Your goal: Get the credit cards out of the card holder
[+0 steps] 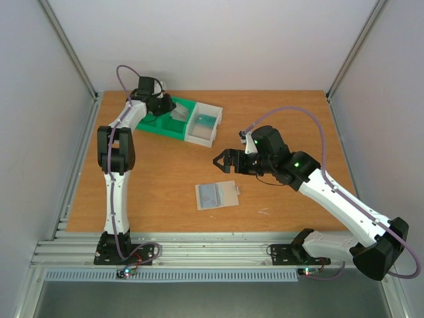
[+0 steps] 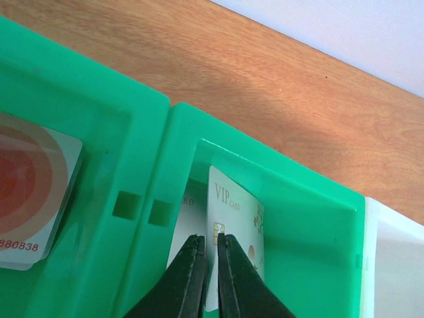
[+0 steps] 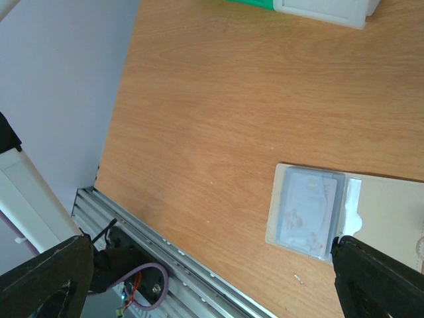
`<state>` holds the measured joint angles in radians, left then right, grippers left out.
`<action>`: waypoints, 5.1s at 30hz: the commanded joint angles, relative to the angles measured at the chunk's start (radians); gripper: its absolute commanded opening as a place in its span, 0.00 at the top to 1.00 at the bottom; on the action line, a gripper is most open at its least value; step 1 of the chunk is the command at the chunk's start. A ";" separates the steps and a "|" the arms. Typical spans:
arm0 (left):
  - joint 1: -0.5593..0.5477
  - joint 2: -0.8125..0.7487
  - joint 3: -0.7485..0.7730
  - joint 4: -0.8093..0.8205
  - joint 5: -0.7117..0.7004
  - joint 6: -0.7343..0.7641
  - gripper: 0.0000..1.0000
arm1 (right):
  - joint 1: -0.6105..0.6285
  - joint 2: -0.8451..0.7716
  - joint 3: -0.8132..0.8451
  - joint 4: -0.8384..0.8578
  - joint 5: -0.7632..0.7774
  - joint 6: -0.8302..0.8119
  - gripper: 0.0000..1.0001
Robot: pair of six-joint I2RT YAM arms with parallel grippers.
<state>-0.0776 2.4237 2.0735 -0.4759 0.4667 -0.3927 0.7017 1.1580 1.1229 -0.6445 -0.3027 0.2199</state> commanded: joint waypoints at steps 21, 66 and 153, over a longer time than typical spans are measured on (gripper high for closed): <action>0.007 -0.097 -0.014 0.011 0.007 -0.025 0.66 | 0.005 -0.032 0.022 -0.051 0.042 -0.033 0.01; -0.273 -1.027 -1.150 0.073 0.216 -0.182 0.42 | 0.005 0.228 -0.281 0.223 -0.063 -0.068 0.61; -0.423 -0.731 -1.448 0.751 0.353 -0.508 0.43 | 0.080 0.528 -0.490 0.583 0.054 0.040 0.92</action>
<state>-0.4625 1.6520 0.6022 0.2050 0.8051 -0.8982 0.7757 1.6413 0.6796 -0.0051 -0.3592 0.2752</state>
